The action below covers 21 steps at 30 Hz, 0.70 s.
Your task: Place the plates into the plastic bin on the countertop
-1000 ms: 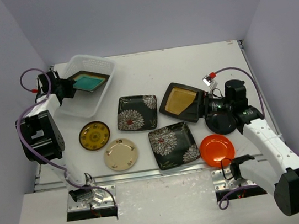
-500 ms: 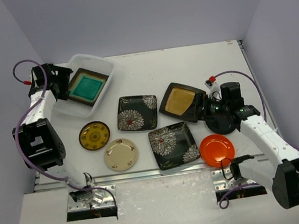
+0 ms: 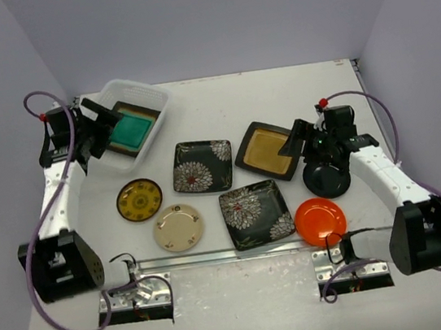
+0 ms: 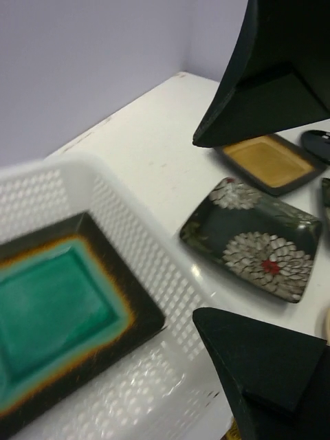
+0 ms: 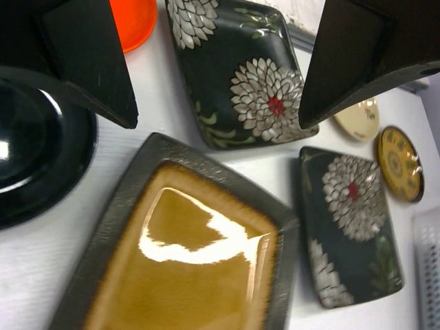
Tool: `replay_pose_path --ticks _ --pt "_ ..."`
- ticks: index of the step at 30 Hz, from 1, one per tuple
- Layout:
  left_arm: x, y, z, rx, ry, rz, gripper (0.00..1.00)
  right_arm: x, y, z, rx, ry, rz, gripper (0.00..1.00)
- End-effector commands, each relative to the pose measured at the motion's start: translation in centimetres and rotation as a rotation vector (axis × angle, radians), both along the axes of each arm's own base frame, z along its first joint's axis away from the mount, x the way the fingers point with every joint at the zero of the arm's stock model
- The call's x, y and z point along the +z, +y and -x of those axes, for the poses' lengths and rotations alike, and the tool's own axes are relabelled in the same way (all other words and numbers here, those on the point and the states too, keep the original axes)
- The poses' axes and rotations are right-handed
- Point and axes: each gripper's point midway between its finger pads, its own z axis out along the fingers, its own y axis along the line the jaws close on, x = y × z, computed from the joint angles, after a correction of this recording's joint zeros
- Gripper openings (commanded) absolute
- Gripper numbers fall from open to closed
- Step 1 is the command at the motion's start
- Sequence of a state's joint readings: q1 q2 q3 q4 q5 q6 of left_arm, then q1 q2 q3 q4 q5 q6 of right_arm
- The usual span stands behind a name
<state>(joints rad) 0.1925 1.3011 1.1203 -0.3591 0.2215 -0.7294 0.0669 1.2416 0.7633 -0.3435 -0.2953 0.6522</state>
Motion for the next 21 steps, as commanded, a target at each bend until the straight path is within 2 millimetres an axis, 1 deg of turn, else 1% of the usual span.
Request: replay_pose_path --ticks 1,2,3,4,6,8,9,10,12,16,18,19,20,21 --pt "4.8 -6.2 5.9 -0.306 -0.258 -0.148 1.00 0.0 -1.5 -3.3 -0.093 -0.048 -0.053 0.99" --pt "4.7 -7.2 6.8 -0.358 -0.292 -0.146 1.00 0.5 -2.0 -4.3 -0.096 -0.066 -0.046 0.99" --pt "3.3 -7.9 7.8 -0.410 -0.298 -0.150 1.00 0.5 -2.6 -5.1 -0.105 -0.062 -0.038 0.99" --pt "2.7 -8.4 8.7 -0.447 -0.313 -0.161 1.00 0.3 -3.1 -6.0 -0.113 -0.045 -0.035 0.98" --pt "2.6 -9.0 10.1 -0.500 -0.357 -0.191 1.00 -0.4 -3.8 -7.5 -0.121 -0.005 -0.035 0.96" --pt "1.3 -8.5 11.1 -0.477 -0.352 -0.229 1.00 -1.4 -4.1 -8.5 -0.128 0.029 -0.043 0.94" --pt "0.9 -8.4 11.3 -0.467 -0.351 -0.237 1.00 -2.2 -4.1 -9.0 -0.128 0.044 -0.050 0.94" --pt "0.8 -8.3 11.4 -0.461 -0.352 -0.243 1.00 -2.1 -4.1 -9.2 -0.130 0.034 -0.052 0.93" --pt "0.1 -8.1 11.6 -0.457 -0.341 -0.253 1.00 -3.2 -4.1 -10.1 -0.130 0.068 -0.055 0.92" --pt "-0.2 -8.1 11.6 -0.458 -0.323 -0.251 1.00 -5.0 -4.6 -10.2 -0.144 0.121 -0.033 0.90" --pt "-0.4 -8.1 11.6 -0.456 -0.315 -0.250 1.00 -5.9 -4.2 -9.8 -0.134 0.143 -0.051 0.89" --pt "-0.4 -8.1 11.6 -0.458 -0.314 -0.250 1.00 -6.1 -3.8 -9.8 -0.119 0.142 -0.070 0.86" --pt "-0.4 -8.1 11.6 -0.459 -0.314 -0.249 1.00 -6.2 -3.4 -9.9 -0.101 0.136 -0.090 0.85" --pt "-0.5 -8.2 11.6 -0.461 -0.314 -0.248 1.00 -6.9 -3.0 -9.7 -0.087 0.154 -0.109 0.82"
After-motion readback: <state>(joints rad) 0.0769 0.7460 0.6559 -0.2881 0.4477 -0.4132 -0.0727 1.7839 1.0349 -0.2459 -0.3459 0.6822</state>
